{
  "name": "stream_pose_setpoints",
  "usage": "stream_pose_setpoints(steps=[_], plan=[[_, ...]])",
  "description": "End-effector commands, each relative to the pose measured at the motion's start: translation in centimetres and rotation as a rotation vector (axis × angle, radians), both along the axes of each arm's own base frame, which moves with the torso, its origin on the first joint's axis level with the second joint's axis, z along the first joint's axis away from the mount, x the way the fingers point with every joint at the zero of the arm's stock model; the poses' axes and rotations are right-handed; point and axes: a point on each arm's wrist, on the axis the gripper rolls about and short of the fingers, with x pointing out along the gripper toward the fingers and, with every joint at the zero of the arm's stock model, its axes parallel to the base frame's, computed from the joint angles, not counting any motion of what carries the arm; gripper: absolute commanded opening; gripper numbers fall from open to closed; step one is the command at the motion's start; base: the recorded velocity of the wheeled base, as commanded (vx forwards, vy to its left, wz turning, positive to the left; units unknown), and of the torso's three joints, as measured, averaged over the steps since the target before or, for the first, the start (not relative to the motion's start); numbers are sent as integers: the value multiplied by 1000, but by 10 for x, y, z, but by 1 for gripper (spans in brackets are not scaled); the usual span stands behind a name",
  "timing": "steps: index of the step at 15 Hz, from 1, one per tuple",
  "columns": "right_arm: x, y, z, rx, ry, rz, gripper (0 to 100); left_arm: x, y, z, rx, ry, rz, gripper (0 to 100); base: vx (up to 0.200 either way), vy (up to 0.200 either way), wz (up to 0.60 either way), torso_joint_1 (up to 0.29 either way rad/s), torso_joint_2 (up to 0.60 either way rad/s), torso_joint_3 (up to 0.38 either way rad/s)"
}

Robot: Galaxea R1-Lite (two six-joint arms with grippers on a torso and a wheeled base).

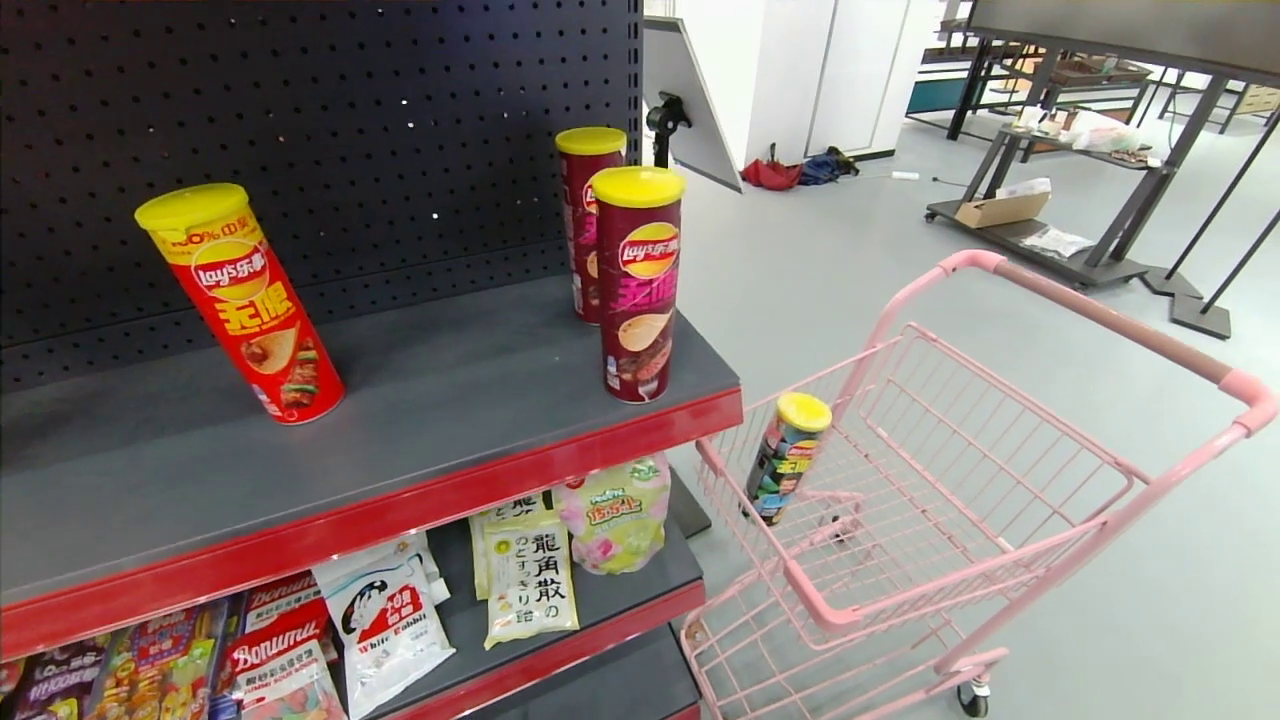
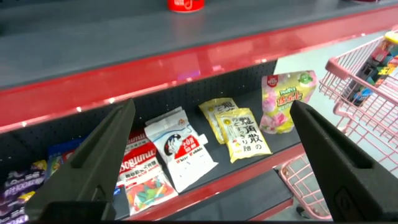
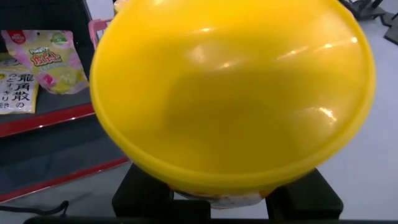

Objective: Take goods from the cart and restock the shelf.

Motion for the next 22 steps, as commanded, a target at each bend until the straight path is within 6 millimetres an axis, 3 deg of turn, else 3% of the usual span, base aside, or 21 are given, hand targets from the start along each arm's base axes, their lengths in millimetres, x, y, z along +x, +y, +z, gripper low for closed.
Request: stream_pose_setpoints(steps=[1,7,19,22], plan=[[2,0,0,-1,13,2,0,0,0,0,0,1,1,100,0,0,0,183,-471,-290],[3,0,-6,-26,22,-3,0,0,0,0,0,1,1,100,0,0,0,142,-339,-201],[2,0,-10,-29,27,7,0,0,0,0,0,1,1,100,0,0,600,6,-3,0],[-3,0,-18,-28,-1,1,0,0,0,0,0,1,1,100,0,0,0,0,0,0]])
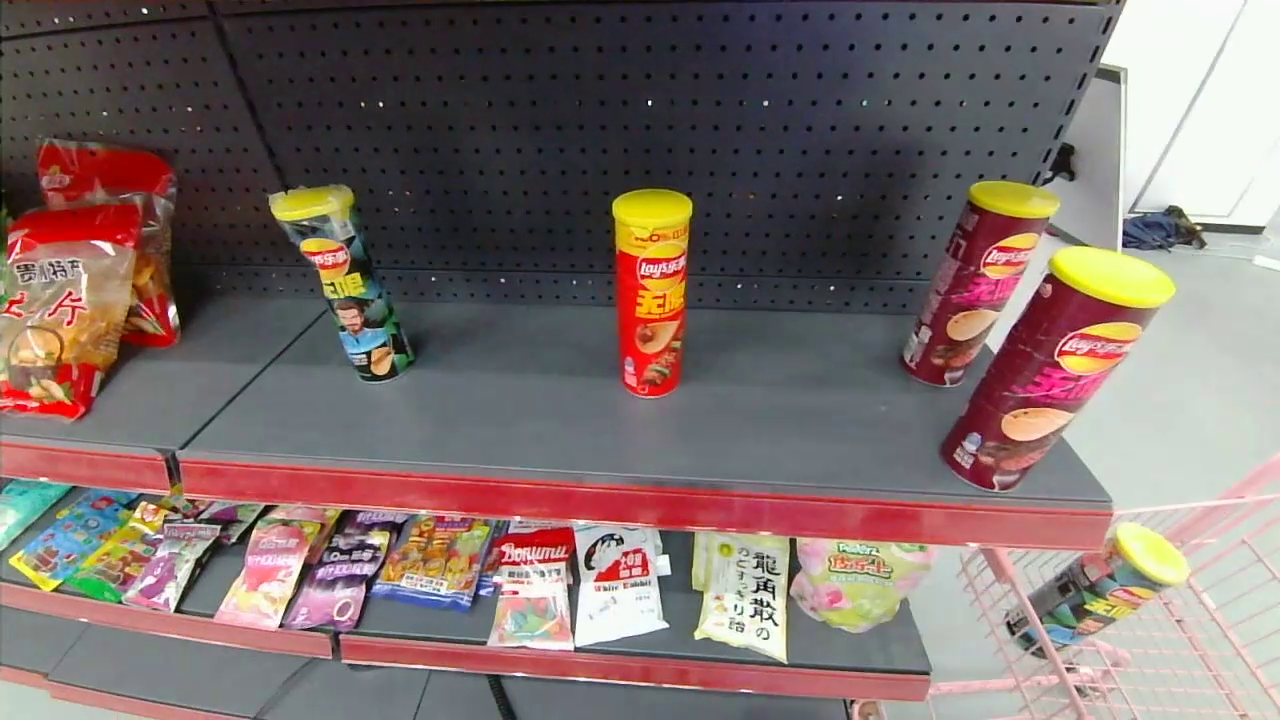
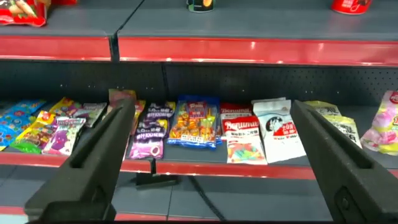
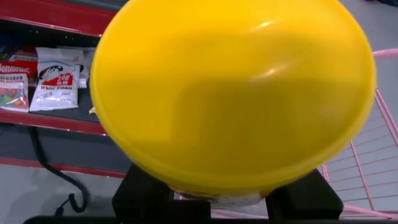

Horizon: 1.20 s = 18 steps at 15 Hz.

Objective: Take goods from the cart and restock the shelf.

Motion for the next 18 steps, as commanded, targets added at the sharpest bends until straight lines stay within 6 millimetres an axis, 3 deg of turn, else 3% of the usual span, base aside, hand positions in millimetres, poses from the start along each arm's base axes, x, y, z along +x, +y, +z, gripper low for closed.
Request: stream_pose_setpoints(steps=[1,7,15,16,18], plan=[[-5,-1,-3,4,-35,-2,0,0,0,0,1,1,1,100,0,0,0,0,0,0],[-9,-1,-9,11,-63,2,0,0,0,0,0,1,1,100,200,0,0,-2,2,2],[-10,-1,-7,20,-72,4,0,0,-1,0,10,2,-35,100,0,0,0,0,0,0],[-9,-1,-9,27,-65,7,0,-1,-3,10,19,-22,-123,100,0,0,0,0,0,0],[-9,1,-10,60,-55,60,0,26,-3,126,-132,4,-178,100,0,0,0,0,0,0]])
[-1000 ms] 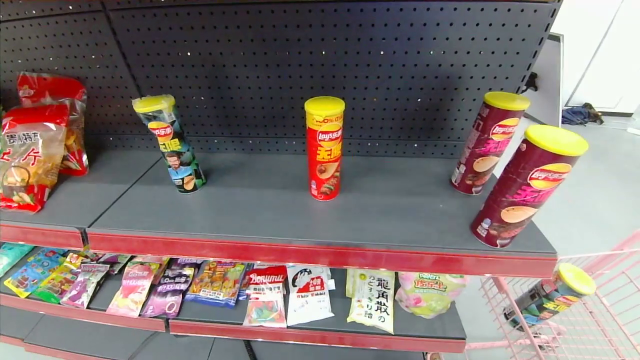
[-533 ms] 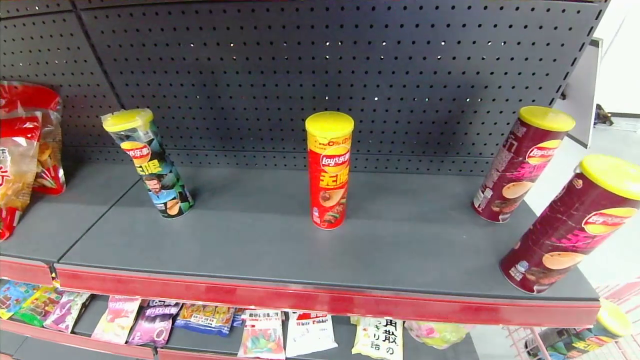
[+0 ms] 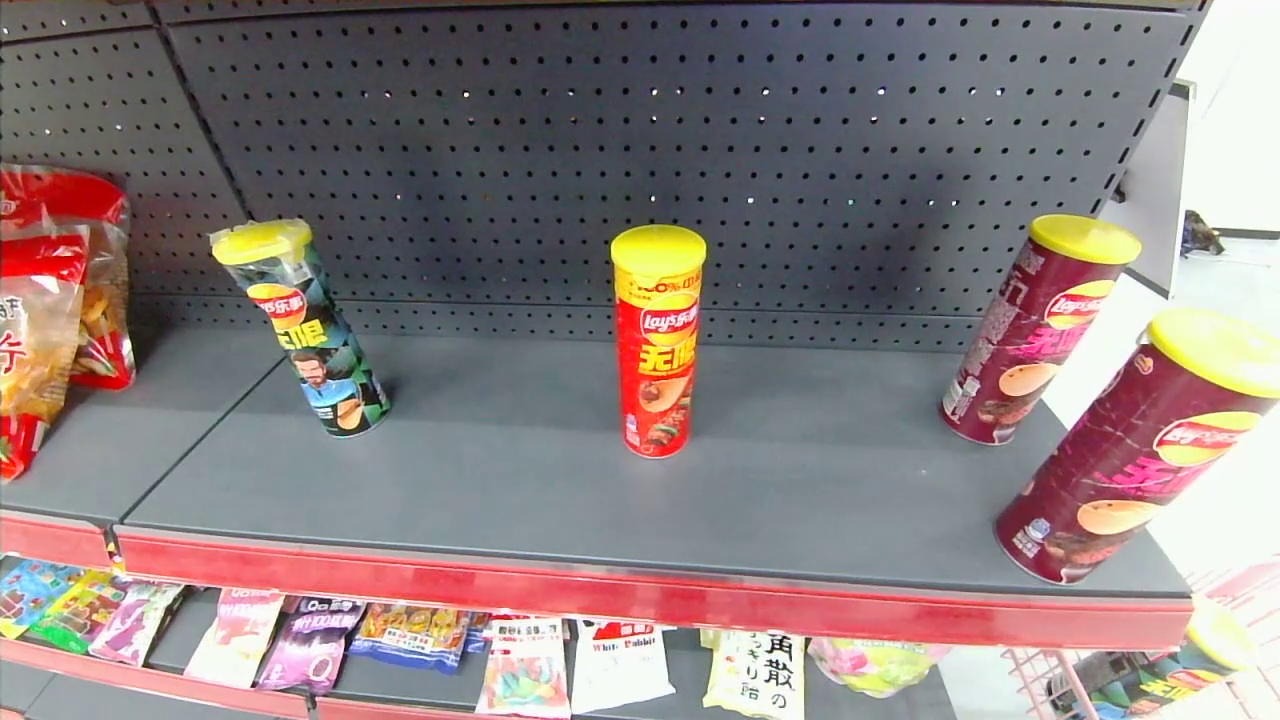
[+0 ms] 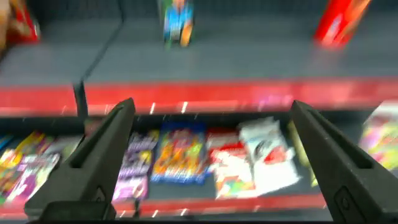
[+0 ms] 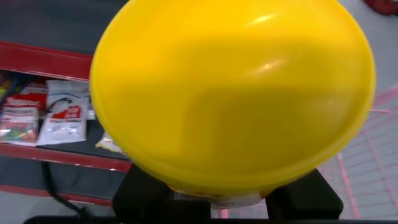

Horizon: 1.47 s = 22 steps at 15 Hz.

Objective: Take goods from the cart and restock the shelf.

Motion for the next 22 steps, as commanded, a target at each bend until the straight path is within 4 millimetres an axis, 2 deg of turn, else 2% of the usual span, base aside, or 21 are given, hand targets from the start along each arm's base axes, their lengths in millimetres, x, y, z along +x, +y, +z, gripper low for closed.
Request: stream_pose_setpoints(steps=[1,2,4,6,7,8,10,12,13,14,19,20,22], plan=[[1,1,-2,42,10,50,0,42,-2,129,-150,57,-108,100,0,0,0,0,0,0],[1,3,-1,84,9,122,0,68,-6,144,-110,109,-217,100,0,0,0,0,0,0],[1,3,-3,87,16,121,0,109,-19,144,-27,156,-469,100,0,0,0,0,0,0],[2,3,-4,86,24,127,0,166,-30,141,87,144,-583,100,0,0,0,0,0,0],[2,3,-4,86,24,127,0,178,-33,139,100,144,-613,100,0,0,0,0,0,0],[3,3,-6,86,30,127,0,209,-46,133,110,152,-714,100,0,0,0,0,0,0],[3,3,-8,87,36,128,0,234,-72,131,111,179,-836,100,0,0,0,0,0,0],[4,4,-9,87,42,129,0,248,-91,130,110,189,-935,100,0,0,0,0,0,0],[4,4,-10,87,44,128,0,255,-95,128,110,199,-947,100,0,0,0,0,0,0],[5,4,-12,87,50,127,0,274,-106,122,136,207,-966,100,0,0,0,0,0,0],[5,4,-12,88,50,127,0,332,-133,109,202,183,-990,100,0,0,0,0,0,0],[5,4,-12,88,50,127,0,334,-134,109,205,178,-990,100,0,0,0,0,0,0],[5,4,-12,90,50,124,0,352,-153,110,213,149,-1028,100,0,0,0,0,0,0]])
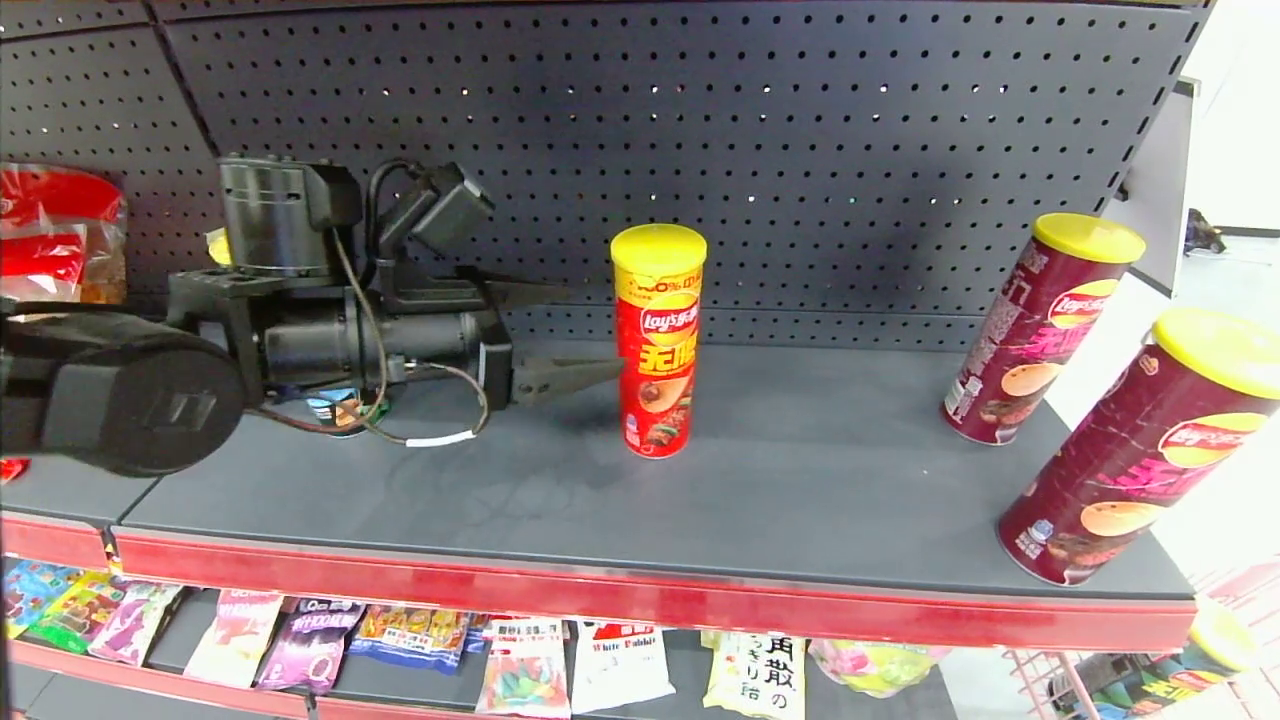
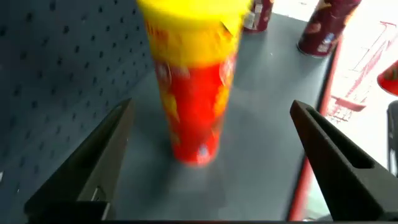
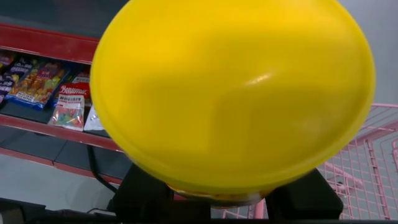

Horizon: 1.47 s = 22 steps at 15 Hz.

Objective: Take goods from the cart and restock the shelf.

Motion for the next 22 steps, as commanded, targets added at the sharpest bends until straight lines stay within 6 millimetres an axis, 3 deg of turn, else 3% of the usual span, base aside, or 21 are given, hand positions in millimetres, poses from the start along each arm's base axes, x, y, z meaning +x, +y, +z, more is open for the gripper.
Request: stream_pose_setpoints(steps=[1,10,16,17,22], plan=[[0,0,0,1,2,0,0,23,-21,-15,10,23,-32,100,0,0,0,0,0,0],[0,0,0,0,3,-1,0,62,-51,-19,-11,-24,-62,100,0,0,0,0,0,0],[0,0,0,1,5,2,0,62,-63,-26,-7,-10,-86,100,0,0,0,0,0,0],[0,0,0,1,5,2,0,62,-64,-26,-7,-10,-88,0,0,0,0,0,0,0],[0,0,0,1,5,2,0,60,-67,-24,-11,-14,-97,0,0,0,0,0,0,0]])
